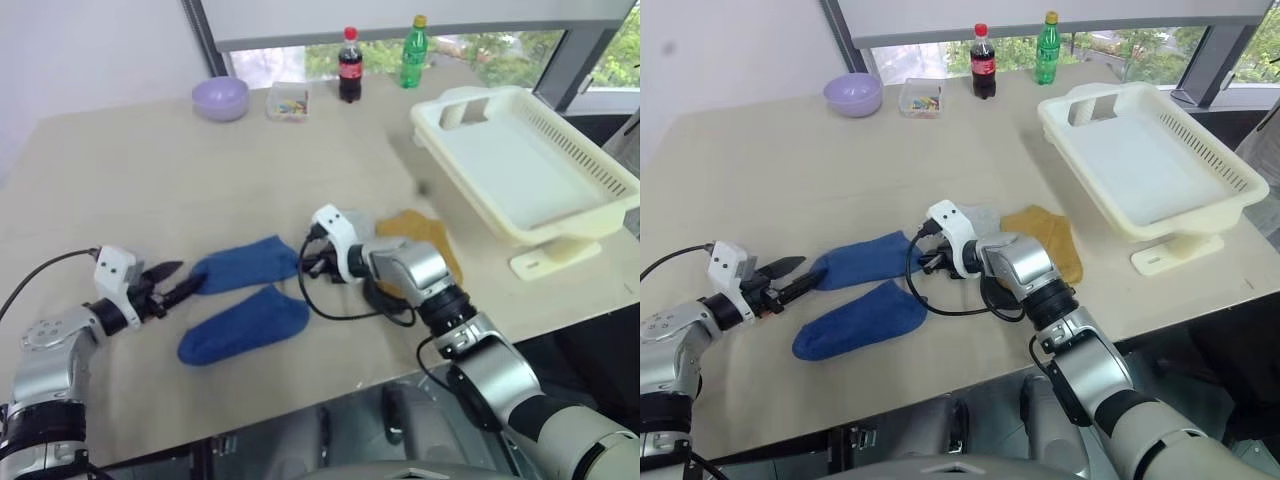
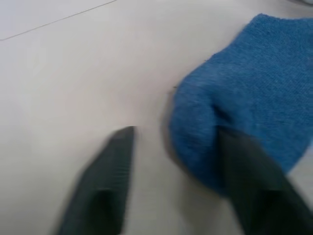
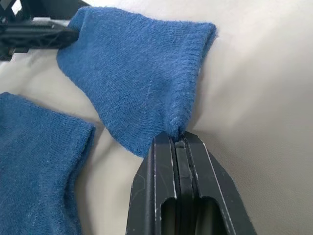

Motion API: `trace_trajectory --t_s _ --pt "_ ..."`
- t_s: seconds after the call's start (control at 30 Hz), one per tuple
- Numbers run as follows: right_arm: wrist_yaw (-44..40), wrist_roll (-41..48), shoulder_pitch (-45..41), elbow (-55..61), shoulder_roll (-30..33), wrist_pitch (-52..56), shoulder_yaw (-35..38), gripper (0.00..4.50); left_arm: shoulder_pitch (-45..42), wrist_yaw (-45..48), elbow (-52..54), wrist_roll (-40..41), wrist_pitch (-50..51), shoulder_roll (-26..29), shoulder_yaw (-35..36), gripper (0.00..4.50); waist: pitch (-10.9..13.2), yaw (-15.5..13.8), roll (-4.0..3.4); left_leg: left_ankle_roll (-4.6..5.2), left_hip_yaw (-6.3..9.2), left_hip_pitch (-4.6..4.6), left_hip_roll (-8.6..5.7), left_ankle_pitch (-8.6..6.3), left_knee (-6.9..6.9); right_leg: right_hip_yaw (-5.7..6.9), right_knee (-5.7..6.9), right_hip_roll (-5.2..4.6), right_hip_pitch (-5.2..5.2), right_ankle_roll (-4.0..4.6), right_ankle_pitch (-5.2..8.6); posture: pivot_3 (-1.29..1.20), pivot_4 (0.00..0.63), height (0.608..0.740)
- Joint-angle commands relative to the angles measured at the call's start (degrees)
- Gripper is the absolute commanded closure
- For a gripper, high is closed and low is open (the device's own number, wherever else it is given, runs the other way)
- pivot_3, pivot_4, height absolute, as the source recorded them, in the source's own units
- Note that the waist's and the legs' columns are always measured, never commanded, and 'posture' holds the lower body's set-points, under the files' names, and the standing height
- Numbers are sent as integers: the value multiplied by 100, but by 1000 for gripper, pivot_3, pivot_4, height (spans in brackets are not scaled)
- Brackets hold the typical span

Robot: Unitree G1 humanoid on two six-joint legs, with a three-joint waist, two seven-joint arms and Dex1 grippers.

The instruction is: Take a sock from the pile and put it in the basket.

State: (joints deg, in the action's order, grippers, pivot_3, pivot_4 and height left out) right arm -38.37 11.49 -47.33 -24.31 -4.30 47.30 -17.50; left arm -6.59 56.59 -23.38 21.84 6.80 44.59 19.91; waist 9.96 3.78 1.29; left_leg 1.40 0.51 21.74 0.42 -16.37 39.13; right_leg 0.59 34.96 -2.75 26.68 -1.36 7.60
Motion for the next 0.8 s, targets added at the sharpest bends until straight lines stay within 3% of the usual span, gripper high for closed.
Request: trace_trajectory --t_s 0.03,0.1,0.33,0.6,0.8 --pt "-9 -12 39 60 -33 20 -45 4500 17 -177 -275 -312 -112 43 -126 3790 0 0 0 0 0 -1 0 0 0 0 1 0 0 0 0 0 150 732" --pt "-3 -9 38 66 -31 25 -44 4500 -8 -179 -302 -318 -151 21 -144 4458 0 0 -1 0 0 -2 0 0 0 0 2 2 0 0 0 0 150 732" --pt "-6 1 54 232 32 53 -45 4500 102 80 187 231 31 -236 65 4458 0 -21 -2 0 0 -1 1 0 0 0 2 2 0 -1 0 0 150 732" --pt "11 210 118 1529 261 546 -39 4500 995 109 1541 1829 1989 -224 941 4458 4 -15 3 2 6 22 0 -1 -1 3 -10 -2 12 0 1 0 150 732" --pt "-141 662 250 2762 430 1070 -39 4500 1779 26 2578 2724 2682 -409 1627 4458 7 -30 3 1 10 21 7 -1 -3 9 -13 1 13 -20 15 0 150 732"
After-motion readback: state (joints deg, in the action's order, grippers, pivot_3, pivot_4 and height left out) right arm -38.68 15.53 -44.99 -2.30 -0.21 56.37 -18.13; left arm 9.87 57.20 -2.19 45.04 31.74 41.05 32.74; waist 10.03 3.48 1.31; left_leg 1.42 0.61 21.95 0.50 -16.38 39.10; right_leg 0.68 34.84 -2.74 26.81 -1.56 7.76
